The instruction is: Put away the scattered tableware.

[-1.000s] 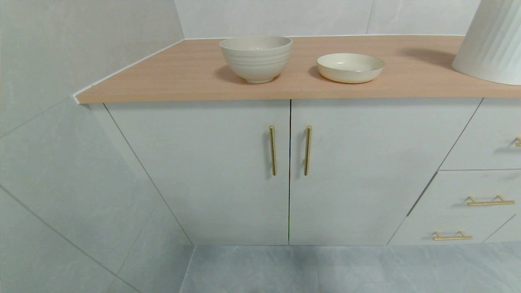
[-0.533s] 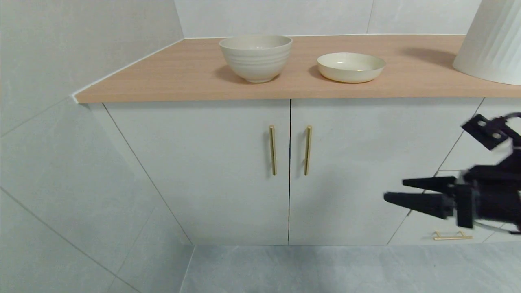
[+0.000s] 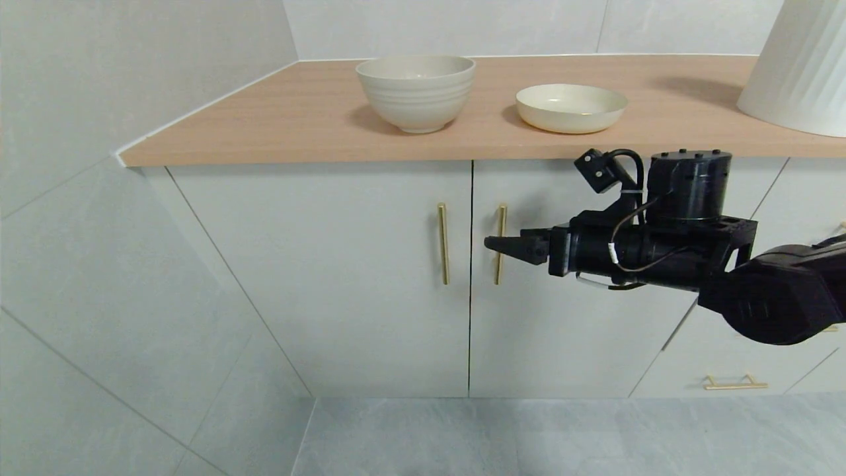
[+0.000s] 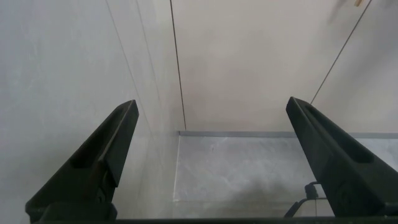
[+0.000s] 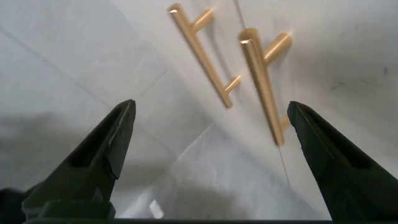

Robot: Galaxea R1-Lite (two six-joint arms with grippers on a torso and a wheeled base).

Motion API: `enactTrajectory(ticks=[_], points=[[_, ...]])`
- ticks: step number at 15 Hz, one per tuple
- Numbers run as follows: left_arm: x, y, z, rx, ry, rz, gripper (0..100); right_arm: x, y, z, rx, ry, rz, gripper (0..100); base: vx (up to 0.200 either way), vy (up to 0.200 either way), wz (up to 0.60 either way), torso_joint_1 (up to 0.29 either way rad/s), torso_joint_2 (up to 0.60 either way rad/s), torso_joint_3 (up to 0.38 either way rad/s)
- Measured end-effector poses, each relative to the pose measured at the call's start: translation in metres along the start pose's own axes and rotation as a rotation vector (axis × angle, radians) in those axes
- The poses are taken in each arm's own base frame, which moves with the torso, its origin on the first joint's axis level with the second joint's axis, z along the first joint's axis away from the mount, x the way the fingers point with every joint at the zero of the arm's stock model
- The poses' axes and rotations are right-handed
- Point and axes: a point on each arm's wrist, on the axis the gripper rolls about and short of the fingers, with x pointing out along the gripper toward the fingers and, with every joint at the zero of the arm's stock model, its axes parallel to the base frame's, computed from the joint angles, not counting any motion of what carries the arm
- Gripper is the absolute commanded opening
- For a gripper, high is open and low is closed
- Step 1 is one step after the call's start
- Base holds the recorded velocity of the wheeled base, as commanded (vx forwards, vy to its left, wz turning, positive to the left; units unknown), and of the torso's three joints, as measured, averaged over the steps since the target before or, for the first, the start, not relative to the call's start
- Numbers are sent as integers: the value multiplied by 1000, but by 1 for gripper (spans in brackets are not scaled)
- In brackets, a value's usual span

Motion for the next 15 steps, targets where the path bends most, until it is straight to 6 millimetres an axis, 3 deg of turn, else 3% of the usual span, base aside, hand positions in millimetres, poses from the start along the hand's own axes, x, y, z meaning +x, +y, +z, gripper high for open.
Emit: enactTrajectory(ticks=[9, 15], points=[[0, 0, 0, 1, 0, 1, 100, 37, -10, -32, 10, -39, -16, 100, 0, 0, 0, 0, 0, 0], [0, 0, 0, 0, 0, 1, 100, 45, -7, -41, 86, -54, -8, 100, 0, 0, 0, 0, 0, 0]])
